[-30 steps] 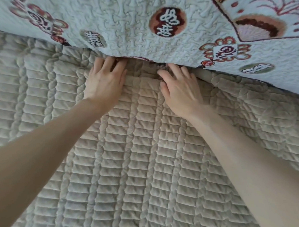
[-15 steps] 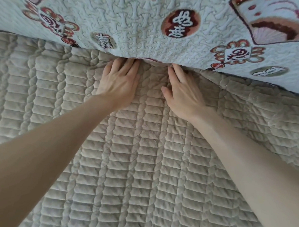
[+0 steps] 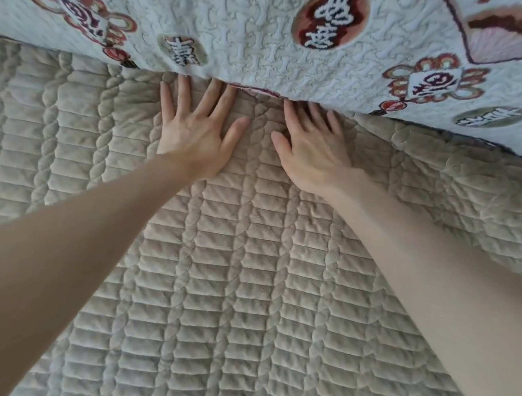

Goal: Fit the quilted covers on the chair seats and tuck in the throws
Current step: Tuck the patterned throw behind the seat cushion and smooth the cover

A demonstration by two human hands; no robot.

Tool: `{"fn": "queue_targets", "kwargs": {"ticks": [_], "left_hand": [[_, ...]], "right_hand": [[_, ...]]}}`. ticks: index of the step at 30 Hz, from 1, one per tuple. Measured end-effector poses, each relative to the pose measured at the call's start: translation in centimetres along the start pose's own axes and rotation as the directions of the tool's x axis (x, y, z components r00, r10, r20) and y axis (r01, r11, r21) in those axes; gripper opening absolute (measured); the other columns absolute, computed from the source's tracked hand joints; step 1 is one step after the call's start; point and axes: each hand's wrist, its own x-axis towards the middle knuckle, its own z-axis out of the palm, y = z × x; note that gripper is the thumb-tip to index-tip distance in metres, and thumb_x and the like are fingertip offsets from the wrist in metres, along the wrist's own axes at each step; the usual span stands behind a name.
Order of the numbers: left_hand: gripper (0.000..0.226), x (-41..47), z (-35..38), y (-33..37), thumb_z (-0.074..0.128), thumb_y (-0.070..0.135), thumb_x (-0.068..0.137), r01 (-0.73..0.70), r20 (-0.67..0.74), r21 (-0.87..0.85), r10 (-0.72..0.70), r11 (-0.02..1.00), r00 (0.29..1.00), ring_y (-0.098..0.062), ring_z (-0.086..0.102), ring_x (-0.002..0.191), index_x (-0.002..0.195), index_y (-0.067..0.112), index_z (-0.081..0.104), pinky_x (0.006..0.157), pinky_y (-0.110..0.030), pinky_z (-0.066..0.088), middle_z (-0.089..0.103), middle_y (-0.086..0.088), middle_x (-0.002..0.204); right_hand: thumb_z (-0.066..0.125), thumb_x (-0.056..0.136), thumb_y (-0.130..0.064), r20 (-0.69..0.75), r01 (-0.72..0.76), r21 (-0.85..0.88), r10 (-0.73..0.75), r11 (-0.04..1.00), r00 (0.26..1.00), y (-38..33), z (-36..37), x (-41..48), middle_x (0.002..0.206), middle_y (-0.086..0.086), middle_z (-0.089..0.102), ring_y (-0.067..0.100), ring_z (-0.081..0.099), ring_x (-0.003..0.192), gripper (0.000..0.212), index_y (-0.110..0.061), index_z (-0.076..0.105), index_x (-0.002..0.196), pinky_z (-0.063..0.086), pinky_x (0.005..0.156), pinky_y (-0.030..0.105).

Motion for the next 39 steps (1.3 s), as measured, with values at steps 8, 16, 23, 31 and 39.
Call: {"fn": "queue_targets", "kwargs": {"ticks": [8, 16, 23, 31, 39], "left_hand": [[0.062, -3.0, 1.9, 0.0, 0.021, 0.047, 0.099, 0.071, -0.183, -0.097, -0.088, 0.993, 0.979, -0.029, 0.007, 0.149, 0.154, 0.017, 0.021, 0.117, -0.057, 0.001, 0.018, -0.006, 0.161], [0.070, -2.0, 1.3, -0.7, 0.008, 0.063, 0.095, 0.064, -0.052, -0.021, -0.065, 0.998, 0.997, -0.028, -0.012, 0.148, 0.154, 0.027, -0.004, 0.112, -0.062, -0.010, -0.004, -0.001, 0.163], [0.061, 0.0, 0.3, -0.8, 0.018, 0.060, 0.098, 0.105, -0.079, -0.087, -0.112, 0.991, 0.991, -0.033, -0.003, 0.148, 0.149, 0.027, 0.025, 0.109, -0.070, -0.009, 0.018, -0.003, 0.158], [0.051, -2.3, 1.4, 3.8, 0.037, 0.036, 0.099, -0.279, -0.281, 0.004, 0.269, 0.960, 0.921, -0.034, 0.040, 0.135, 0.139, 0.006, 0.048, 0.114, -0.053, 0.023, 0.048, -0.015, 0.143], [0.054, 0.6, 1.6, 6.4, 0.034, 0.043, 0.097, -0.113, -0.203, -0.014, 0.108, 0.994, 0.973, -0.033, 0.036, 0.131, 0.136, 0.007, 0.045, 0.112, -0.059, 0.016, 0.047, -0.011, 0.138]], "right_hand": [[0.027, 0.103, -0.044, -0.160, 0.047, 0.015, -0.044, 0.999, 0.986, -1.5, 0.1, -0.2, 0.160, 0.005, 0.021, 0.022, 0.016, 0.147, 0.060, -0.014, 0.018, 0.154, 0.004, 0.119, 0.037], [0.014, 0.102, -0.052, -0.099, 0.071, 0.039, -0.067, 0.997, 0.993, -1.8, 0.9, -0.8, 0.163, 0.000, 0.005, 0.022, 0.001, 0.150, 0.064, -0.018, 0.005, 0.156, -0.012, 0.119, 0.039], [0.011, 0.100, -0.056, 0.052, 0.012, 0.087, -0.016, 0.996, 0.999, 0.1, -0.8, 2.7, 0.158, 0.006, 0.027, 0.023, 0.023, 0.145, 0.062, -0.025, 0.018, 0.153, 0.011, 0.117, 0.039], [0.022, 0.101, -0.049, -0.225, -0.029, -0.155, -0.006, 0.987, 0.974, 5.1, -0.3, -3.9, 0.158, 0.001, 0.028, 0.017, 0.023, 0.145, 0.062, -0.016, 0.025, 0.153, 0.005, 0.116, 0.034], [0.032, 0.103, -0.046, -0.148, -0.078, 0.029, 0.082, 0.997, 0.986, 8.5, -1.4, -0.7, 0.132, 0.015, 0.058, 0.029, 0.045, 0.128, 0.049, -0.009, 0.056, 0.124, 0.029, 0.105, 0.038]]}}
